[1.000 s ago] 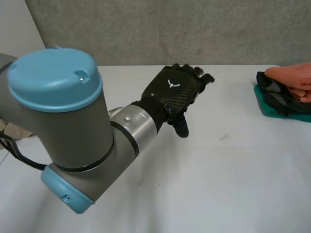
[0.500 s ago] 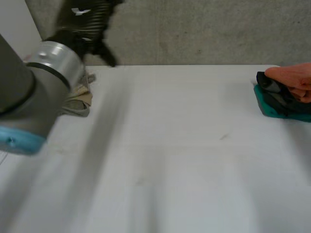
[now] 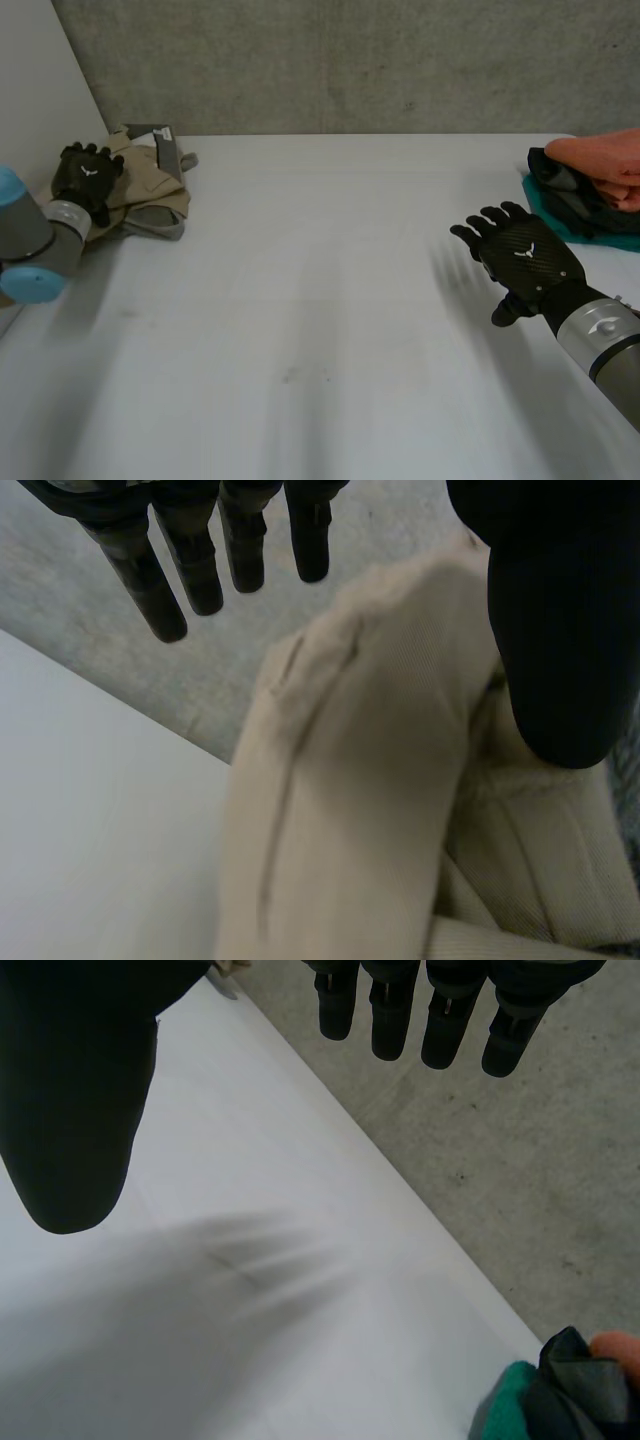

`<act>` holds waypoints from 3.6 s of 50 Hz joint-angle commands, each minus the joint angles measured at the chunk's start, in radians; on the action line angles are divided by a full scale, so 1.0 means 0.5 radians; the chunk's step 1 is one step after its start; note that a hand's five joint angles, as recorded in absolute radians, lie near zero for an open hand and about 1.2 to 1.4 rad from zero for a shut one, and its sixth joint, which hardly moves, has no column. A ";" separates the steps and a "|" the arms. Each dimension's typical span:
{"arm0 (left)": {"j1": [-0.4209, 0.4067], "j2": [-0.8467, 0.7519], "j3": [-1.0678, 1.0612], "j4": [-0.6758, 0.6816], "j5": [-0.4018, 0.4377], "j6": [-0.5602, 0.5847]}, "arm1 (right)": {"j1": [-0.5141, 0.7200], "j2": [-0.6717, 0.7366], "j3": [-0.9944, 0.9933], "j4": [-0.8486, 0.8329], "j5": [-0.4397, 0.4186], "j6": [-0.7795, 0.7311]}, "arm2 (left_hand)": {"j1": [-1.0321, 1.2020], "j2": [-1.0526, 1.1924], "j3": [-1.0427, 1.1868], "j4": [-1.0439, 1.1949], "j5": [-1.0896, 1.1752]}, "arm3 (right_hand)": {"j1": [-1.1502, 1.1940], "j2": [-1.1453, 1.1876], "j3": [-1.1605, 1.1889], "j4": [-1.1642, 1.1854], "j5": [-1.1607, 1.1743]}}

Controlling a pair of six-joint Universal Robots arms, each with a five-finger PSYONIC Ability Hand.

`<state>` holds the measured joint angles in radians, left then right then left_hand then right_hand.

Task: Fold the laundry.

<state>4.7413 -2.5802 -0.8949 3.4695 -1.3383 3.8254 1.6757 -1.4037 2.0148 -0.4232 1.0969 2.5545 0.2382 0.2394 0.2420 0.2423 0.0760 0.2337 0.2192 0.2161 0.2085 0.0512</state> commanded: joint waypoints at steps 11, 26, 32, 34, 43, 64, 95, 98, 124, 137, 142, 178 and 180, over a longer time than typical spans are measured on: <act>-0.055 -0.062 0.247 0.081 -0.094 -0.042 | -0.069 -0.024 0.063 -0.016 0.030 0.015 | 2.316 2.314 2.309 2.308 2.291 | -0.118 -0.089 -0.083 -0.068 -0.102; -0.818 1.205 -0.909 0.087 0.175 -0.643 | -0.151 -0.165 0.014 -0.022 0.224 0.079 | 2.316 2.314 2.309 2.308 2.291 | -0.118 -0.089 -0.083 -0.068 -0.102; -1.107 1.218 -1.220 0.084 0.372 -0.634 | -0.170 -0.224 0.017 -0.007 0.221 0.143 | 2.316 2.314 2.309 2.308 2.291 | -0.118 -0.089 -0.083 -0.068 -0.102; -1.205 1.172 -1.299 0.084 0.424 -0.628 | -0.170 -0.227 0.014 -0.007 0.215 0.165 | 2.316 2.314 2.309 2.308 2.291 | -0.118 -0.089 -0.083 -0.068 -0.102; -1.408 1.135 -1.303 0.074 0.370 -0.475 | -0.173 -0.224 0.020 -0.003 0.205 0.174 | 0.462 0.460 0.454 0.454 0.437 | -0.118 -0.089 -0.083 -0.068 -0.102; -1.423 2.034 -1.938 -0.217 -0.683 -0.711 | 0.250 -0.288 -0.437 1.076 0.193 0.646 | -0.002 -0.005 -0.010 -0.011 -0.027 | -0.118 -0.089 -0.083 -0.068 -0.102; -1.270 1.647 -1.978 -0.088 -0.692 -0.981 | 0.615 0.081 -0.508 0.466 0.574 0.401 | 2.316 2.314 2.309 2.308 2.291 | 2.325 2.354 2.360 2.375 2.341; -1.273 1.877 -1.895 -0.116 -0.701 -0.972 | 0.616 -0.223 -0.563 0.503 0.561 0.364 | 2.316 2.314 2.309 2.308 2.291 | 2.325 2.354 2.360 2.375 2.341; -1.171 1.412 -1.214 -0.548 -0.686 -0.383 | 0.557 0.070 -1.379 1.613 0.546 -0.139 | 2.316 2.314 2.309 2.308 2.291 | 2.325 2.354 2.360 2.375 2.341; -1.123 0.835 -0.056 -0.420 -0.683 -0.374 | 0.628 0.608 -1.778 0.933 0.742 -0.029 | 2.316 2.314 2.309 2.308 2.291 | 2.325 2.354 2.360 2.375 2.341; -1.101 0.825 0.381 -0.181 -0.686 -0.377 | 0.625 0.550 -1.848 0.090 0.770 0.171 | 2.316 2.314 2.309 2.308 2.291 | 2.325 2.354 2.360 2.375 2.341; -1.126 0.770 -1.042 -0.202 -0.542 -0.370 | 0.600 0.648 -1.005 0.828 0.733 0.168 | 2.316 2.314 2.309 2.308 2.291 | 2.325 2.354 2.360 2.375 2.341; -1.125 0.752 -0.996 -0.199 -0.542 -0.371 | 0.600 0.654 -1.005 0.819 0.736 0.168 | 2.316 2.314 2.309 2.308 2.291 | 2.325 2.354 2.360 2.375 2.341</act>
<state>4.1720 -2.1361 -1.4634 3.3752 -1.5897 3.6389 1.9798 -1.1127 1.5090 0.0080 1.4589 2.6375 1.1614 1.1986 1.1935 1.2015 0.9731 1.1045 1.1870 1.1951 1.2001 1.0176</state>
